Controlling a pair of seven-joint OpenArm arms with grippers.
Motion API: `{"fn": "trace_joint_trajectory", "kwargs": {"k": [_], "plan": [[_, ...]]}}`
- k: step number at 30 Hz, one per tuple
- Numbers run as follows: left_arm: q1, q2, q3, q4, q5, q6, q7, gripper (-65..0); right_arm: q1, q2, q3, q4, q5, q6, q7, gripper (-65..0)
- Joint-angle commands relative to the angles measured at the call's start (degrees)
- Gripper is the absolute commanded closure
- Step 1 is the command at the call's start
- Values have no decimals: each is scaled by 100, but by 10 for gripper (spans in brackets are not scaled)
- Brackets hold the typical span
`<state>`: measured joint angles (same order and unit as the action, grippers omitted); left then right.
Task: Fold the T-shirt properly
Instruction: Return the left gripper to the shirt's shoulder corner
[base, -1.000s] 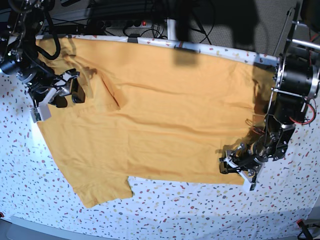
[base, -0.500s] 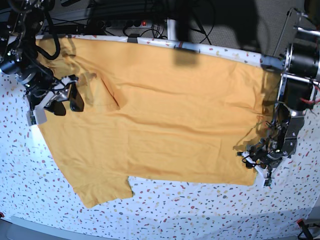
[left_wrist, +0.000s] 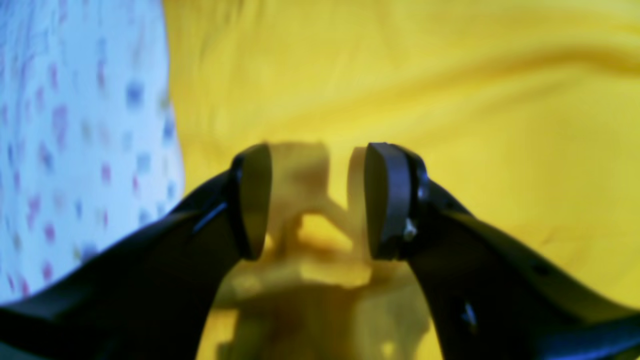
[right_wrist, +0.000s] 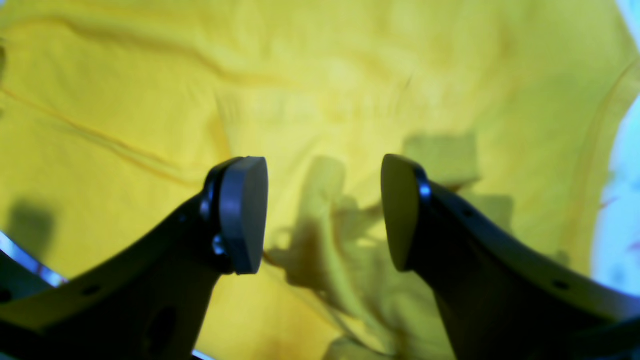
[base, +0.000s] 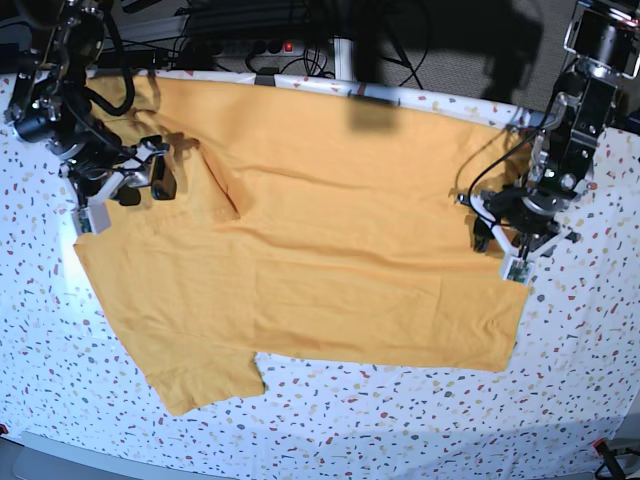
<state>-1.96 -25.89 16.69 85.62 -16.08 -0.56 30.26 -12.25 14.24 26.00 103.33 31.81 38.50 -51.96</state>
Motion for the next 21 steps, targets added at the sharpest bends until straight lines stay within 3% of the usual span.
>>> {"fn": "trace_joint_trajectory", "kwargs": {"k": [1,8,21], "plan": [[39,-48,-72,103,4,-9,-114,-290,50,-7,28,-42,-46,103,236,-344],[767,-46,-140,105,280,-7,-208,-290,52,-179,24,-966,-166,150,358,-344],[868,-48,-140,105,317,-4,-85,-290,13,-184,24,-1233,-199,150,195,-343]]}}
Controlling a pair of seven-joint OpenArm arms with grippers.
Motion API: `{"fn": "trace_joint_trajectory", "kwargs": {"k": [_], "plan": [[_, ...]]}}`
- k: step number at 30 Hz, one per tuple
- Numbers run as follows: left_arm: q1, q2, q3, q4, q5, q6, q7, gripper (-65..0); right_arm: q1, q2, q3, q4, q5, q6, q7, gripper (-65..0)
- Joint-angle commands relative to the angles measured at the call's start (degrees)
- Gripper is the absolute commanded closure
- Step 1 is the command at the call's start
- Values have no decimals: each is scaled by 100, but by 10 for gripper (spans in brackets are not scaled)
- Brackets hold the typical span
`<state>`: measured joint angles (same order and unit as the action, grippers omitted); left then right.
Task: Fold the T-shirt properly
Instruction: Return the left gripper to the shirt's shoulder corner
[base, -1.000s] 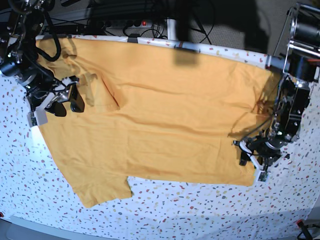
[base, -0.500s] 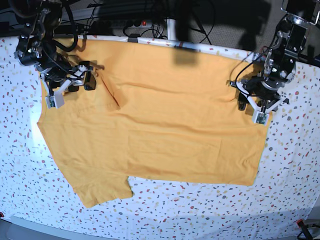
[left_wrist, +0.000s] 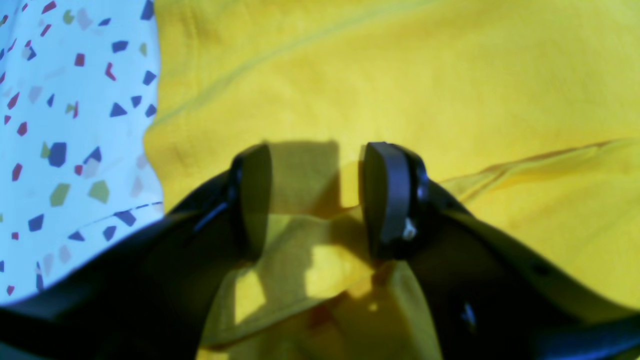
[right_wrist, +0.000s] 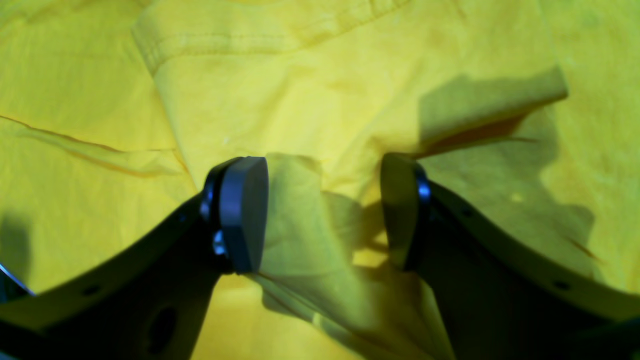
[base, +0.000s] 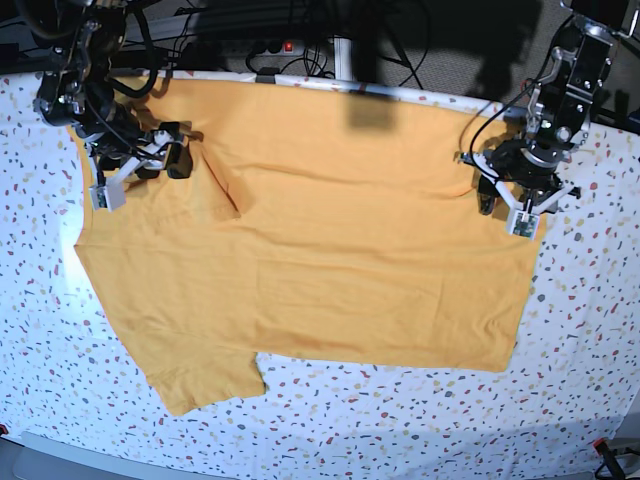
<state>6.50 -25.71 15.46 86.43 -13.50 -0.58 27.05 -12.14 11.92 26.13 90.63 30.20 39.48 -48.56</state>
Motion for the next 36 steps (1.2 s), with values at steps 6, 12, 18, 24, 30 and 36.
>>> {"fn": "trace_joint_trajectory", "kwargs": {"k": [6,12,18,24,30,36], "plan": [[33,-66,-17,26,57,-2,413,-290,-59,105,11,37,-299,52,-160,-343],[105,-68,-17,146,48,-4,601,-290,-59,208,11,37,-302,52,-234,-343],[470,-66,-17,509,68,-4,592,-290,-151,208,11,37,-297,52,-339,-343],[472,-68,-17,592,216,11,470,-290,-297,243,11,37,-260,52,-354,-343],[437,-66,-17,634,352,90,455,-290,-304,240,11,39,-229,52,-282,-343],[267,-68,-17,879,452,232,463,-290,-214,238,11,39,44,52,-295,-343]]}}
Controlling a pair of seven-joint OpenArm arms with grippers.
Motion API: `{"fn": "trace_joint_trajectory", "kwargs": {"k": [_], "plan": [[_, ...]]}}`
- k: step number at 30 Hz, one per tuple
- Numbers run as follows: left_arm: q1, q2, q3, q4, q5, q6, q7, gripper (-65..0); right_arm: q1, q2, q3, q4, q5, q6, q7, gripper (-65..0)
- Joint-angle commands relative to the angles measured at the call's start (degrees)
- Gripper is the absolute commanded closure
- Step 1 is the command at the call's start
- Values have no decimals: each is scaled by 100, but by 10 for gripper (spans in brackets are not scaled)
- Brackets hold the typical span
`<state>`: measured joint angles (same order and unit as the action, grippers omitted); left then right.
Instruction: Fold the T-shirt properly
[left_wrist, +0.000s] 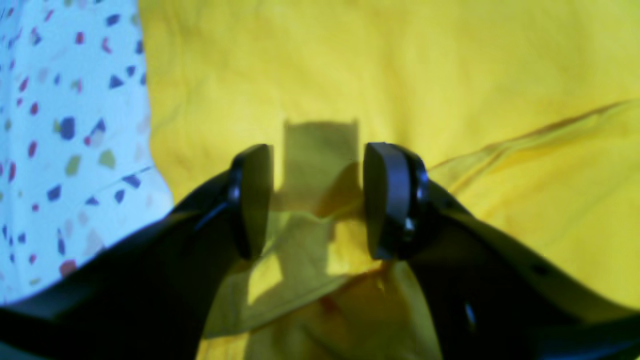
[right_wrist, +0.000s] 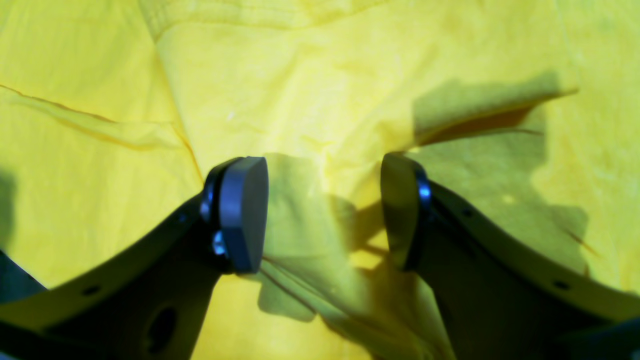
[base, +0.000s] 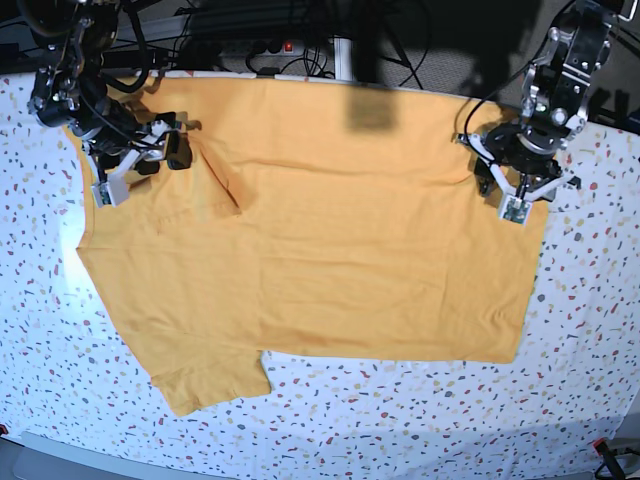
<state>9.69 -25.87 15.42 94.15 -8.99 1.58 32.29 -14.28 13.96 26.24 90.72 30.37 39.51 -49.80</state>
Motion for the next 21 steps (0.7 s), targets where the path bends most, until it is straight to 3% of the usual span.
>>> {"fn": "trace_joint_trajectory", "kwargs": {"k": [1,5,9,13,16,21], "plan": [[-103,-55,-13,138,2,15,-57,-290,2,35,0,31,28,49,-166,-343],[-417,-59,-13,142,0,17,-22,-290,81,35,0,37,24,49,-173,-343],[-876,-57,-13,146,-2,20,439,-290,129,35,0,42,26,49,-190,-343],[-1408,-85,-13,63,-28,15,374,-290,129,35,0,42,28,49,-74,-344],[-2031,-81,-13,-573,-422,-20,326,-290,129,33,0,42,101,49,-61,-344],[-3324,-72,-13,-2640,-1381,-719,-101,-290,127,33,0,44,483,49,-264,-344]]}}
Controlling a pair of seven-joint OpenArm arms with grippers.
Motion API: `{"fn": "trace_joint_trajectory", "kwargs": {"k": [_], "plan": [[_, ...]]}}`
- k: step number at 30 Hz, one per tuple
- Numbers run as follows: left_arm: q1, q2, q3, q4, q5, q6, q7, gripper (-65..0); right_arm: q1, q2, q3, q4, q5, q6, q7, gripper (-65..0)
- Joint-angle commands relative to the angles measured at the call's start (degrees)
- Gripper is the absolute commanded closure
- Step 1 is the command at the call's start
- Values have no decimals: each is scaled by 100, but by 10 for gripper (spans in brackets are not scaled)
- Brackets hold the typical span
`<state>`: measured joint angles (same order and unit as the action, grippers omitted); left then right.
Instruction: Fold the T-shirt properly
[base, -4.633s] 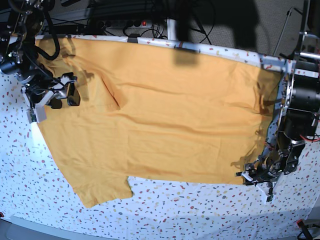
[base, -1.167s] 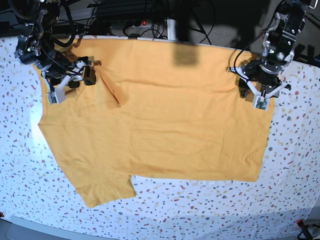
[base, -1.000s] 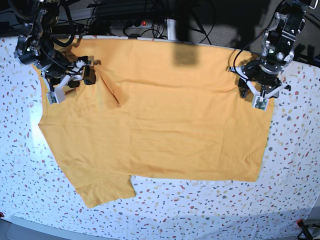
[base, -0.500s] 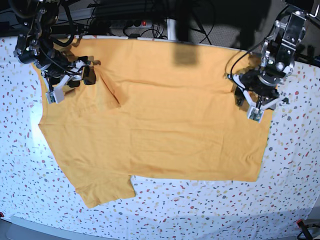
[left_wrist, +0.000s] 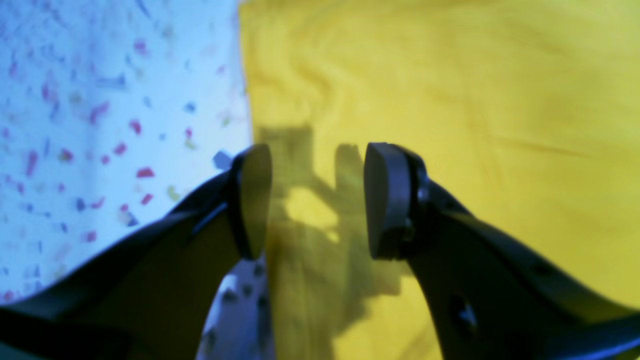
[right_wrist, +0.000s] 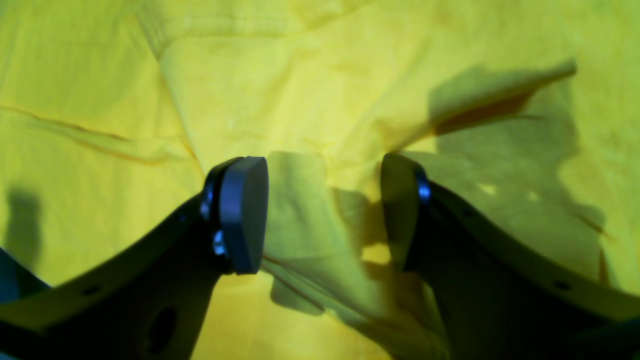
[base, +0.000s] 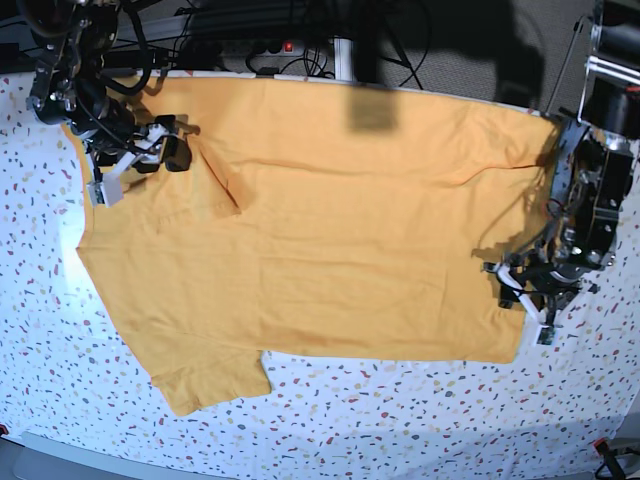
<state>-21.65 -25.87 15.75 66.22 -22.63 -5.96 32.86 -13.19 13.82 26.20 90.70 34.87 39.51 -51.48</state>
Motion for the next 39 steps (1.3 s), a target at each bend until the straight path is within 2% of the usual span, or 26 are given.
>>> {"fn": "trace_joint_trajectory", "kwargs": {"k": [1,6,9,13,16,20,24,27,29,34,39], "plan": [[-466,-63,-46,-258,-136,-98,-229,-290,20,46,4,46,28,49,-101,-344],[-1759,-48,-46,-2406,-741,-708,-713,-290,17,44,4,48,31,49,-107,-344],[-2306,-15,-46,-3851,-1231,-1283,-1069,-290,17,44,4,48,31,49,-111,-344],[-2592,199,-46,-5539,-1641,-1893,-1620,-290,17,42,4,48,35,49,-129,-344],[-2564,407,-46,-5954,-1705,-2227,-1836,-290,17,42,4,61,188,49,-146,-344],[-2553,625,-46,-5729,-1637,-2243,-1749,-290,17,42,4,70,354,49,-260,-344],[-2564,807,-44,-5405,-1209,-2229,-1705,-290,17,44,4,70,350,49,-341,-344],[-2612,960,-44,-5355,-1056,-1993,-1718,-290,17,44,4,68,352,49,-341,-344],[-2618,1032,-44,-5346,-1010,-1954,-1742,-290,17,44,4,70,352,49,-341,-344],[-2621,1091,-44,-5346,-817,-1956,-1825,-290,17,46,4,68,352,49,-343,-344],[-2632,1071,-44,-5346,-822,-1862,-2188,-286,17,46,4,68,352,49,-341,-344]]}}
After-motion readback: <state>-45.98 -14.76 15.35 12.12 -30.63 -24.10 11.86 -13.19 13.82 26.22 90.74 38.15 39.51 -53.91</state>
